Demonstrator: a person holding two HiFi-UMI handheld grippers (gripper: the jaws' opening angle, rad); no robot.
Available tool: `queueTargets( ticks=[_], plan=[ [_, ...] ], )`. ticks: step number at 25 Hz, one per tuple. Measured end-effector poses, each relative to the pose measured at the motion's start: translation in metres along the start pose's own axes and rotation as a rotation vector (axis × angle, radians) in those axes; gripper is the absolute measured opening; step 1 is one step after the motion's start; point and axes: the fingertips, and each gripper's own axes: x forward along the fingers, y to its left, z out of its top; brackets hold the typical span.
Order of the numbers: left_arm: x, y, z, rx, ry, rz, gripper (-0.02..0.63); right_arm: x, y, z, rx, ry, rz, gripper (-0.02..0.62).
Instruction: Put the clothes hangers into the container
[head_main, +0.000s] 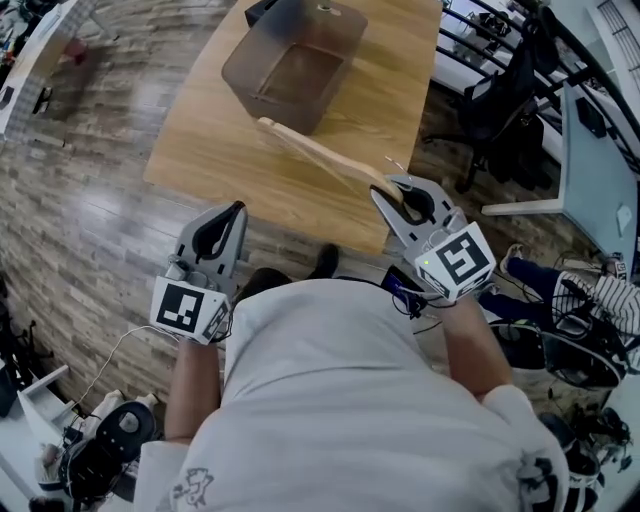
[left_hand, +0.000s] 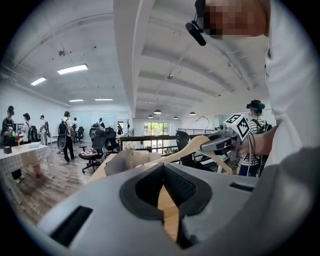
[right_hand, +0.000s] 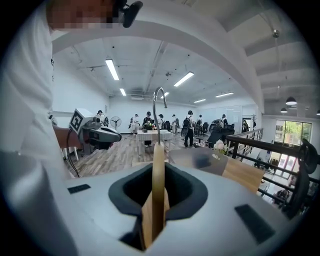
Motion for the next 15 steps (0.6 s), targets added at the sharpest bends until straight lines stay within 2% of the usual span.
queueTargets(
  ticks=[8, 15],
  plan=[
    [0.020, 0.015, -0.006, -0.024, 0.043, 0.042, 0.006, 0.020, -0.024, -0.007, 0.022, 0.012, 0.036, 0.061],
    [0.040, 0.035, -0.010, -0.032, 0.062, 0.009, 0.006, 0.044, -0.038, -0.002, 0.036, 0.014, 0.018, 0.061]
  ],
)
